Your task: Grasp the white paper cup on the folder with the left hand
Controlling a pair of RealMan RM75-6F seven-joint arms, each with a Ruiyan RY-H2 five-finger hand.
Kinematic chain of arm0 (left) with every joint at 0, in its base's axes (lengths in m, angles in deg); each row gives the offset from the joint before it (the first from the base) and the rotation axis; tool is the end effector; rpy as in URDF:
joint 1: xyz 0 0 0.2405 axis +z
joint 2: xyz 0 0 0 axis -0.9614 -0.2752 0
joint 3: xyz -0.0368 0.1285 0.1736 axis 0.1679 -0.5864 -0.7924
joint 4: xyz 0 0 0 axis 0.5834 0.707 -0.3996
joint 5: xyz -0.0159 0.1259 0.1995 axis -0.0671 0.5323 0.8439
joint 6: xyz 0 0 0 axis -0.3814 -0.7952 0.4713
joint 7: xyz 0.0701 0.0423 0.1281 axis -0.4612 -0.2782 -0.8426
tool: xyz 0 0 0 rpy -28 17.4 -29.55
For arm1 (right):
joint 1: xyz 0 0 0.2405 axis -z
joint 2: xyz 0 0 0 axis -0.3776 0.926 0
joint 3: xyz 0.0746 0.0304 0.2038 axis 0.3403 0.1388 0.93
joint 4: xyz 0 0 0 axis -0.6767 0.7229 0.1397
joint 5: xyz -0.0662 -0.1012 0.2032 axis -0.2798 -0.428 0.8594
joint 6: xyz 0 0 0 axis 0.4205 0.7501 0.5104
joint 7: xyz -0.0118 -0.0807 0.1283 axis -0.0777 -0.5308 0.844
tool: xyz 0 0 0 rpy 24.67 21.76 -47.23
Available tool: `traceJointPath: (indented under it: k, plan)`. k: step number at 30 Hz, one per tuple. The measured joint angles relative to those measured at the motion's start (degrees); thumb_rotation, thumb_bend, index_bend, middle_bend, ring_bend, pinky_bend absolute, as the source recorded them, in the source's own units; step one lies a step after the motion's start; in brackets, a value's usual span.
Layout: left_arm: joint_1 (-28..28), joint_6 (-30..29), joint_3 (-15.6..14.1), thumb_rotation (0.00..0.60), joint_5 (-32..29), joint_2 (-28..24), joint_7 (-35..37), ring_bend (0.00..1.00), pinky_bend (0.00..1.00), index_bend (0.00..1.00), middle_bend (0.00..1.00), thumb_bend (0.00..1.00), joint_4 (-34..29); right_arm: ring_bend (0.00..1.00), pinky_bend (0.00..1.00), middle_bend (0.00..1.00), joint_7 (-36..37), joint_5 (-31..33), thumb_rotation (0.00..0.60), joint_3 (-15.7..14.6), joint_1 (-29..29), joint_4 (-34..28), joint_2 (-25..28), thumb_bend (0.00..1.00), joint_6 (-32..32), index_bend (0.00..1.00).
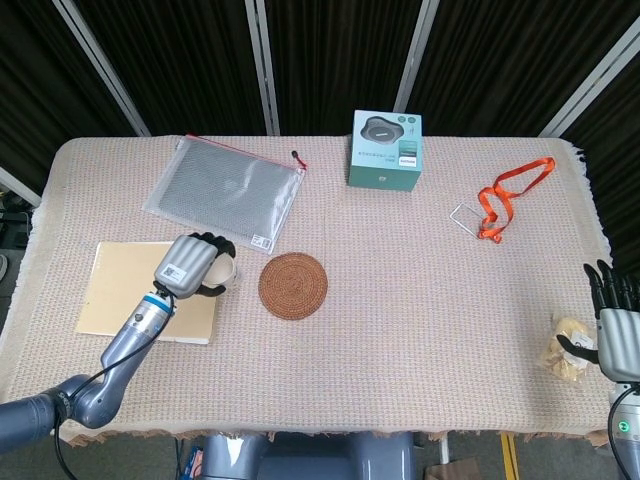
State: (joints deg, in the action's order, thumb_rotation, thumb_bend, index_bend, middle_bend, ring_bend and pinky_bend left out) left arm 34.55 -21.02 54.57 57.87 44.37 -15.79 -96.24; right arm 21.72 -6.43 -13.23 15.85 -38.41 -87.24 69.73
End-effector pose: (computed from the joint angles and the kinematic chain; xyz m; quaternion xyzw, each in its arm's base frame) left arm -0.1118 0.3393 -0.0055 -0.7509 -0.3153 -0.3904 0.4294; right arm -0.3084 -0.2209 0.1400 0.5517 -0.3652 0.3621 0.6566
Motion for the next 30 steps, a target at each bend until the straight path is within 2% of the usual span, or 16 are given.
traceJointPath:
  k: [9,17,26,27,29,30]
  plan:
    - [-6.02,1.29,1.49,0.600,-6.13,7.63,-8.16,0.37,0.47,0.42,0.42,0.15,-0.41,0.00,0.00,0.00,1.21,2.21,0.600,0.90,-0.27,1.29,0.22,0.00,-1.24,0.00]
    - [-11.10,1.02,2.17,0.600,-13.51,15.36,-16.47,0.37,0.46,0.42,0.42,0.15,4.23,0.00,0.00,0.00,2.41,3.24,0.600,1.36,-0.42,1.82,0.61,0.00,-2.07,0.00]
    - [-14.25,1.11,2.34,0.600,-16.92,19.85,-18.79,0.36,0.46,0.42,0.41,0.15,10.62,0.00,0.00,0.00,3.13,4.48,0.600,1.85,-0.52,2.66,0.77,0.00,-2.72,0.00]
    - [-14.50,1.07,2.34,0.600,-17.08,20.21,-18.86,0.33,0.44,0.40,0.38,0.13,11.21,0.00,0.00,0.00,3.17,4.59,0.600,1.90,-0.56,2.74,0.76,0.00,-2.80,0.00]
    - [-15.02,0.85,2.34,0.600,-17.32,20.84,-18.90,0.22,0.32,0.34,0.25,0.07,12.25,0.00,0.00,0.00,3.16,4.76,0.600,1.94,-0.64,2.95,0.73,0.00,-3.00,0.00]
    - [-15.13,0.70,2.34,0.600,-17.42,20.97,-18.82,0.12,0.22,0.26,0.14,0.03,12.45,0.00,0.00,0.00,3.15,4.87,0.600,1.97,-0.67,3.06,0.71,0.00,-3.09,0.00]
